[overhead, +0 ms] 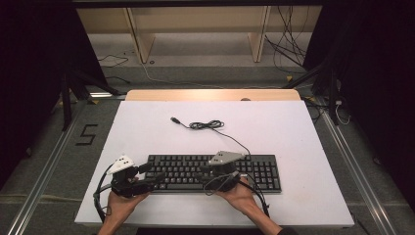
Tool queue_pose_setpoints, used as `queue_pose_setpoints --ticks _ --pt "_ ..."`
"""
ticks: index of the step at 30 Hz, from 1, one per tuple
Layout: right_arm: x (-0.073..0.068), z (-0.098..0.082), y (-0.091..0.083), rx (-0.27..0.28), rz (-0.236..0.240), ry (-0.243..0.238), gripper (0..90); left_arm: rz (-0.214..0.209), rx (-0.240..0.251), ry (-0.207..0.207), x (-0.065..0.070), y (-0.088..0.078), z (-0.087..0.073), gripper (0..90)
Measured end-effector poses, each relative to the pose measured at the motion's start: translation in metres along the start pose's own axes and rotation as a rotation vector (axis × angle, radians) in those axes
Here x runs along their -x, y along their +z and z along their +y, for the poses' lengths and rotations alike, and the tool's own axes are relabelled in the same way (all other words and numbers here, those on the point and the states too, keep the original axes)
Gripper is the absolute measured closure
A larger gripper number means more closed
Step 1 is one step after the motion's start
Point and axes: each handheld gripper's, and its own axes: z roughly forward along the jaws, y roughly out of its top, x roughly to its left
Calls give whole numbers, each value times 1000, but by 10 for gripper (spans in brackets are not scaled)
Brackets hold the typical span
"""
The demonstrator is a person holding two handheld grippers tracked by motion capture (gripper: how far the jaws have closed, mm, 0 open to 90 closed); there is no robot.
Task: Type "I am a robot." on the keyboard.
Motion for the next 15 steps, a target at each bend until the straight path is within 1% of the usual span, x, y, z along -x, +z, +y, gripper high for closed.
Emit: queue_pose_setpoints --ticks 4,7,11,15 --pt "0 1 5 -15 0 -1 786 1 2 -3 0 -1 0 293" --pt "0 1 9 -29 3 -1 836 1 0 -3 0 -1 0 292" --pt "-2 1 16 -51 3 -8 883 1 -2 -1 0 -1 -1 287" --pt "-3 1 23 -66 3 -11 900 0 -3 -1 0 -1 -1 285"
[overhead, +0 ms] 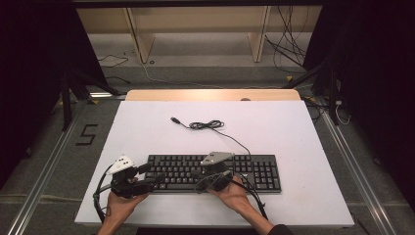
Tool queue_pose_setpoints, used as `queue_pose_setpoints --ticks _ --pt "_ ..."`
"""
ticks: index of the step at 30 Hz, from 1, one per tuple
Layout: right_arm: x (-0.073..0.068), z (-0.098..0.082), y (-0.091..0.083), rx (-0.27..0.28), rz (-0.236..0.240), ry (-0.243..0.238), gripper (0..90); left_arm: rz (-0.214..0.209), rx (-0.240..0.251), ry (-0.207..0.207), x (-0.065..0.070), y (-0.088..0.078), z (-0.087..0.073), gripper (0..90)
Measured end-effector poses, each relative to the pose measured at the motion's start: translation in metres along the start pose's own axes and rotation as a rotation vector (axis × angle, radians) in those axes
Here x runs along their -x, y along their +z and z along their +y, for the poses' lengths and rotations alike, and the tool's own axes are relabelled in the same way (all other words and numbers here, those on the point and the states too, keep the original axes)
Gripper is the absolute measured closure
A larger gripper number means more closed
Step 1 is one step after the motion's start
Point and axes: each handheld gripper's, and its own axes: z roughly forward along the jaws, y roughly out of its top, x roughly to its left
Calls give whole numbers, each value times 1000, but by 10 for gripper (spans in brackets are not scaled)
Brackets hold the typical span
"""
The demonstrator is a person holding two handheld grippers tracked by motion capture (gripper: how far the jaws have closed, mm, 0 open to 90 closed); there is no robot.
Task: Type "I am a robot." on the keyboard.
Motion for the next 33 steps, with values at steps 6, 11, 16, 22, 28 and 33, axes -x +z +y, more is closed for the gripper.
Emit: queue_pose_setpoints --ticks 6,11,16,22,28,33 --pt "0 -1 6 -30 -14 -3 900 -2 0 1 0 0 0 277" --pt "1 -2 7 -43 -21 -6 900 -2 0 1 0 -1 0 273" --pt "2 -4 9 -58 -29 -5 900 -2 -1 1 -1 -1 0 272" --pt "2 -7 12 -82 -29 -7 900 -2 0 1 -1 -1 0 272" --pt "0 -9 15 -107 -38 -18 900 0 4 -2 -1 -1 0 272" --pt "-1 -10 15 -109 -39 -20 900 3 2 0 -1 -1 0 272"
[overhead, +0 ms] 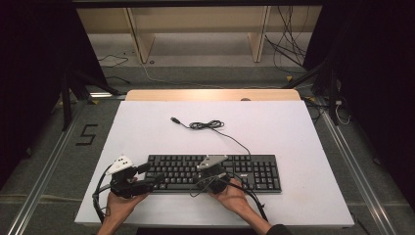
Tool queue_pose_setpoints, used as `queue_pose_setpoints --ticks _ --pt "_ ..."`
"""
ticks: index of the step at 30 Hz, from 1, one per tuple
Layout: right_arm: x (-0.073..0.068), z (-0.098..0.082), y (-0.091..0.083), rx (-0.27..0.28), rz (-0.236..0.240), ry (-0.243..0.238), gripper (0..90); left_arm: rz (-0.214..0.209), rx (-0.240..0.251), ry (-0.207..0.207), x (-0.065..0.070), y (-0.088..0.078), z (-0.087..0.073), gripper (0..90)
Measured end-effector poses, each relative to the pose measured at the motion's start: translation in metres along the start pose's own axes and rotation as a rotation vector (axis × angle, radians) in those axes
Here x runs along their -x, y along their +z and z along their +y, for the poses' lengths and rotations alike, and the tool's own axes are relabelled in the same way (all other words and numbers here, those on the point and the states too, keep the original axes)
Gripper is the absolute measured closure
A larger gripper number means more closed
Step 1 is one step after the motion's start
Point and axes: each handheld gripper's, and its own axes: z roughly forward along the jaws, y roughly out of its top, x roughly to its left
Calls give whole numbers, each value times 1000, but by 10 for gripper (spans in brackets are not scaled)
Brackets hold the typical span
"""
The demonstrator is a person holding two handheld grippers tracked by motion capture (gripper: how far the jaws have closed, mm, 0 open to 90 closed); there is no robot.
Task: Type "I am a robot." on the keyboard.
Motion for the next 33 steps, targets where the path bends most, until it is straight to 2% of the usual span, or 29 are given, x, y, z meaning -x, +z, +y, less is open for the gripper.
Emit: queue_pose_setpoints --ticks 3,6,11,16,20,23,27,29,33 --pt "1 0 -2 7 3 12 900 2 0 1 -1 0 0 272" --pt "3 2 -8 52 8 15 900 2 9 -1 -2 -1 0 271" --pt "7 5 -21 119 11 49 900 1 27 0 -2 -3 0 269" --pt "10 3 -30 144 18 53 870 1 45 2 -2 -4 0 266" --pt "9 1 -34 154 46 54 750 3 53 2 -2 -4 0 264" --pt "7 0 -34 154 67 48 553 4 51 1 -3 -4 0 262" --pt "5 -1 -33 149 66 38 412 4 52 2 -3 -5 0 262" --pt "3 0 -33 146 71 35 377 4 51 3 -3 -5 0 262" --pt "1 0 -32 151 74 25 370 3 50 5 -3 -4 0 262"
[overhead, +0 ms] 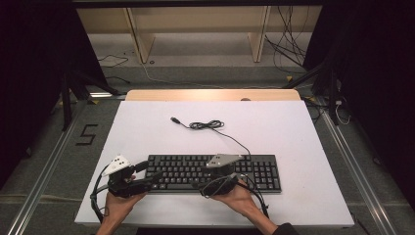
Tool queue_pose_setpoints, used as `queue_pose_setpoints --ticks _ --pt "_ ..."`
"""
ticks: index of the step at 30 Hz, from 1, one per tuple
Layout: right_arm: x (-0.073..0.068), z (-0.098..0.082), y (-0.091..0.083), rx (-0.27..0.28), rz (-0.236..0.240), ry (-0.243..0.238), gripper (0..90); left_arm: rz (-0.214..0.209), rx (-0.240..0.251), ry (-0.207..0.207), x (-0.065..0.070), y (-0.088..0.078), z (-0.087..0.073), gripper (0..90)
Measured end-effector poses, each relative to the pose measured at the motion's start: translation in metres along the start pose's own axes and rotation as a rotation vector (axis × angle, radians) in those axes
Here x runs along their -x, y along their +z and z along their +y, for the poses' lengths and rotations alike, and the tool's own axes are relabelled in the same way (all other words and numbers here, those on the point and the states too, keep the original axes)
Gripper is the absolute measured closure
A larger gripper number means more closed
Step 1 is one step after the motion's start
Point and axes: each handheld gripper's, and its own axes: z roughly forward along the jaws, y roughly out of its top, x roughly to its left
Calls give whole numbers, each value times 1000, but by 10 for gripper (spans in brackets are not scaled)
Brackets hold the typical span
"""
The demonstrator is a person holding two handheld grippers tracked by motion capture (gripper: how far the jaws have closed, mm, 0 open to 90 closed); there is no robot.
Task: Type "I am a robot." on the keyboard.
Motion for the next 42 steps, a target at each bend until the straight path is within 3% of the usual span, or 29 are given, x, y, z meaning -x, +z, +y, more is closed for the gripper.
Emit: queue_pose_setpoints --ticks 6,11,19,42 --pt "-4 0 2 1 9 -19 414 1 0 1 0 0 0 262" --pt "-8 0 3 -3 24 -33 648 1 -1 2 0 0 0 262" --pt "-10 -2 10 -46 8 -52 900 4 2 2 -1 0 0 263" --pt "-10 -6 26 -112 -22 -64 900 5 11 7 -1 -1 0 262"
